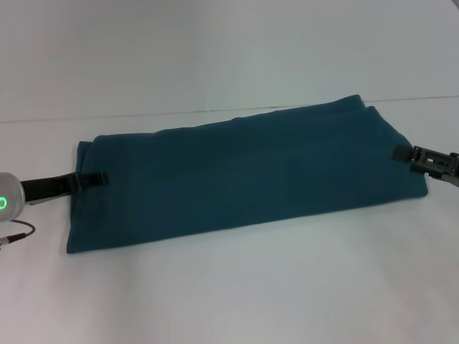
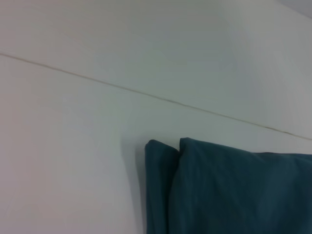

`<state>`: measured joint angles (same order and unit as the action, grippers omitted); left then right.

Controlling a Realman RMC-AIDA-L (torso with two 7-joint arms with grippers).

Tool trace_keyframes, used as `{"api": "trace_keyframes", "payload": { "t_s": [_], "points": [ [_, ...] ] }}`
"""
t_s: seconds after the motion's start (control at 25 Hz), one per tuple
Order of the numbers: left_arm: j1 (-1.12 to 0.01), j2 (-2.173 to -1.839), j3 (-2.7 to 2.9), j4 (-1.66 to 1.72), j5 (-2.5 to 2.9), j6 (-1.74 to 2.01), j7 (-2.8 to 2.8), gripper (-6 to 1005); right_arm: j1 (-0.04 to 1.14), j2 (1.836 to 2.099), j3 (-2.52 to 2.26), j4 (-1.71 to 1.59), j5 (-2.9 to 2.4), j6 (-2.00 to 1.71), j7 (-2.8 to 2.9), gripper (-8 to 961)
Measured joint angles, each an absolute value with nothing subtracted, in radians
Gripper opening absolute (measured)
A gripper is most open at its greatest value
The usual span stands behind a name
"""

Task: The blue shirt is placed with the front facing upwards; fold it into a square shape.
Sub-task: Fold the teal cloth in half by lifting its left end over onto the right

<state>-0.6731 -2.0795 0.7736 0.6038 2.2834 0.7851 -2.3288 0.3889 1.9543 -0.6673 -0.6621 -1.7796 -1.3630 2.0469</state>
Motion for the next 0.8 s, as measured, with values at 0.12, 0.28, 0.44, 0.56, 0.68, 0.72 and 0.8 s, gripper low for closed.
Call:
{"api": "trace_keyframes", "payload": {
  "t_s": [0.12,0.28,0.44,0.56,0.68,0.72,0.8],
  "points": [
    [-0.674,-2.078,0.773,0.601,2.284,0.782,-2.329,859,0.386,1.954,-0.667,-0.660,-1.780,-1.363,2.046,930],
    [-0.675,-2.076,0.774,0.601,2.284,0.780,-2.329,859,0.384,1.954,-0.667,-0.660,-1.779,-1.363,2.046,930],
    [-0.671,-2.076,0.775,0.601,2.284,0.766,-2.323,859,0.383,1.954,-0.667,-0.660,-1.779,-1.364,2.039,930],
    [-0.668,-2.077,0.775,0.601,2.301,0.759,-2.320,859,0.382,1.954,-0.667,-0.661,-1.779,-1.364,2.036,930],
    [-0.667,-2.077,0.775,0.599,2.314,0.759,-2.322,860,0.382,1.954,-0.667,-0.661,-1.779,-1.364,2.036,930],
    [-0.667,-2.077,0.775,0.599,2.319,0.759,-2.323,860,0.382,1.954,-0.666,-0.661,-1.779,-1.364,2.036,930],
    [-0.667,-2.077,0.775,0.598,2.321,0.759,-2.326,860,0.382,1.954,-0.666,-0.661,-1.779,-1.364,2.036,930]
  ]
}}
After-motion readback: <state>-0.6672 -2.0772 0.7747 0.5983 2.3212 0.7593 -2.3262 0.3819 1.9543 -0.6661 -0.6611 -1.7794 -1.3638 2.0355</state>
